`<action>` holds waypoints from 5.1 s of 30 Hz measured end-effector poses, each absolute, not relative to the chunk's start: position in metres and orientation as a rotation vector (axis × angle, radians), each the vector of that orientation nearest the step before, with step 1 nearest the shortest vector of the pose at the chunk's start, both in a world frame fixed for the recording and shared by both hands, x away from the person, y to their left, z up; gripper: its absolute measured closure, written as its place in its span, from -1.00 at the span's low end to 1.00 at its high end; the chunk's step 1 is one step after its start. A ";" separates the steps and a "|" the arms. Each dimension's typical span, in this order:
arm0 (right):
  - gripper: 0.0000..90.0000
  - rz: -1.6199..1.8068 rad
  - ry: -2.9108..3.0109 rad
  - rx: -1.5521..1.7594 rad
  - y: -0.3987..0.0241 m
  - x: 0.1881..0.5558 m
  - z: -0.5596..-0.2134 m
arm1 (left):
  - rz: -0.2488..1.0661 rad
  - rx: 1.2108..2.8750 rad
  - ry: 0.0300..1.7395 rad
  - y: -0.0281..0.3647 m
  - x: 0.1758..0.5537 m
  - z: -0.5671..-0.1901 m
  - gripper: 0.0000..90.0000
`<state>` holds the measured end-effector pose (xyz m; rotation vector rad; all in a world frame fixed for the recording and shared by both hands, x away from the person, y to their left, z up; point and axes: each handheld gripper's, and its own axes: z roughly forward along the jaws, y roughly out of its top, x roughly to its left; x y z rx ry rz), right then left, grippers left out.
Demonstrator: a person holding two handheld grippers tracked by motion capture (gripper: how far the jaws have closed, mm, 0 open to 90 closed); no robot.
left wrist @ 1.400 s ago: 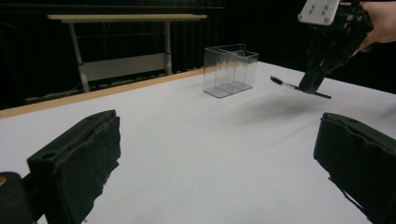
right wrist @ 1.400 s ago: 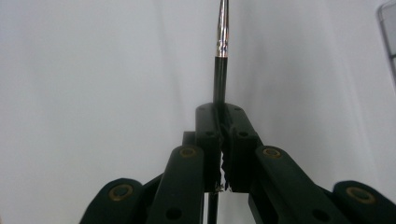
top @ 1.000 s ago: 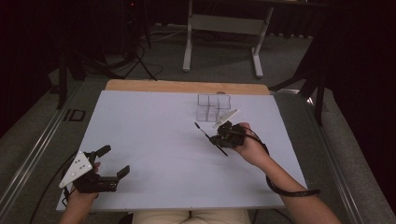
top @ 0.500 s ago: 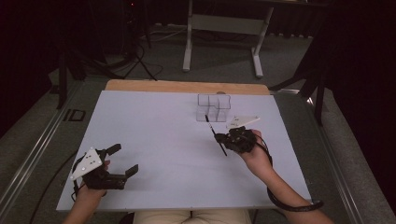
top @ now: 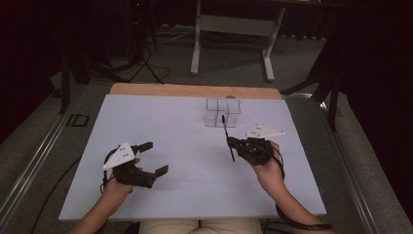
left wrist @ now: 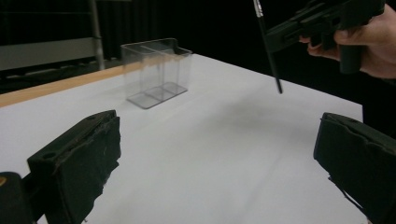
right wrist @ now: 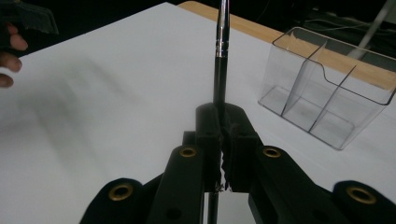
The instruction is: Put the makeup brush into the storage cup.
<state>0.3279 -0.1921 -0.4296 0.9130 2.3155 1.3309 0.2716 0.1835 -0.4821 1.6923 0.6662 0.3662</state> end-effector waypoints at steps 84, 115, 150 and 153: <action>0.70 1.577 2.159 0.874 -0.166 0.312 -0.398 | 0.151 1.863 0.548 0.040 0.319 -0.496 0.93; 0.90 1.578 2.146 0.842 -0.162 0.315 -0.387 | 0.095 1.895 0.624 0.061 0.322 -0.496 0.30; 0.90 1.534 2.054 0.848 -0.148 0.379 -0.349 | 0.084 2.026 0.794 0.146 0.287 -0.506 -0.44; 0.90 1.540 2.049 0.852 -0.147 0.383 -0.346 | 0.079 2.047 0.807 0.148 0.285 -0.509 -0.55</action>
